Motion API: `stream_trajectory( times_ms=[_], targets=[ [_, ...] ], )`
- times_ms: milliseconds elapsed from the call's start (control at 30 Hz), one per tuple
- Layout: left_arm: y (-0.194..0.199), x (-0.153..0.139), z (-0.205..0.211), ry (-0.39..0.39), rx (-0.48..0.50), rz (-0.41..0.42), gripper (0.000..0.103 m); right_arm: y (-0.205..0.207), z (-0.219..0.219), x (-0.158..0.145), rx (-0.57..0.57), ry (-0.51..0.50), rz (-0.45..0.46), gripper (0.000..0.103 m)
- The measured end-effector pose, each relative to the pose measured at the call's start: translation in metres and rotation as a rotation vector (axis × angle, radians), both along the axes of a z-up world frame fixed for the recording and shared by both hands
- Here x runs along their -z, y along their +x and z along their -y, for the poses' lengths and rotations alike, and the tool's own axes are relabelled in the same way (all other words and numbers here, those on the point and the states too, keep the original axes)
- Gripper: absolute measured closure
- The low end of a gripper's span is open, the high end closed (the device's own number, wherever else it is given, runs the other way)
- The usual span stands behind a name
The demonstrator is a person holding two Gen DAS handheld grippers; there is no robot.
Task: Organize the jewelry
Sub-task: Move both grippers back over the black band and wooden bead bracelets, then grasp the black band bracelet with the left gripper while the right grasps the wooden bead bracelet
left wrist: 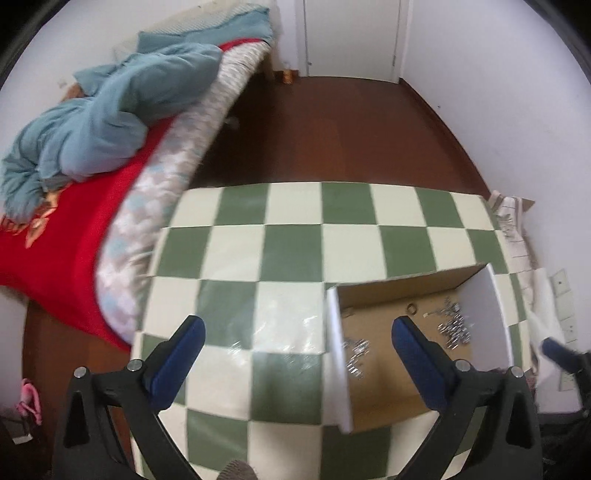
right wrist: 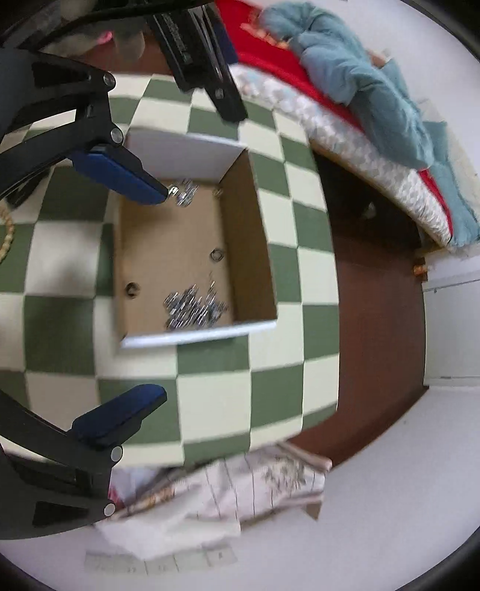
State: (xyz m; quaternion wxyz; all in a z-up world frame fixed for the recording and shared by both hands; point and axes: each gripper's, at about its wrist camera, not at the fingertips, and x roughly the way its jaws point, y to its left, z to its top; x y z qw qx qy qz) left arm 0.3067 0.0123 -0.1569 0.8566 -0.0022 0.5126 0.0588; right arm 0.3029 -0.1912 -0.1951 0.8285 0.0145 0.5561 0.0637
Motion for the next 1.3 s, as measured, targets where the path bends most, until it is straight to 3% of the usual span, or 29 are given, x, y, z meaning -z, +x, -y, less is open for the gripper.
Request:
stream_trajectory(
  times_ms=[133, 367, 700, 967, 1133, 1300],
  targets=[
    [-0.022, -0.004, -0.008, 0.010, -0.030, 0.004, 0.000, -0.013, 0.002, -0.004, 0.007, -0.077, -0.006, 0.000],
    [-0.065, -0.030, -0.006, 0.012, -0.045, 0.058, 0.000, -0.040, 0.007, -0.025, 0.026, -0.078, 0.017, 0.000],
    [-0.125, -0.097, 0.003, 0.002, -0.015, 0.171, 0.000, -0.095, 0.010, -0.100, 0.052, -0.074, 0.149, 0.000],
    [-0.167, -0.124, 0.005, -0.008, -0.005, 0.212, 0.000, -0.142, 0.014, -0.144, 0.073, -0.055, 0.217, 0.000],
    [-0.183, -0.101, -0.001, 0.015, -0.016, 0.160, 0.000, -0.166, 0.017, -0.130, 0.081, -0.029, 0.171, 0.000],
    [-0.192, -0.044, -0.013, 0.022, -0.044, 0.029, 0.000, -0.184, 0.010, -0.067, 0.076, -0.038, 0.041, 0.000]
  ],
)
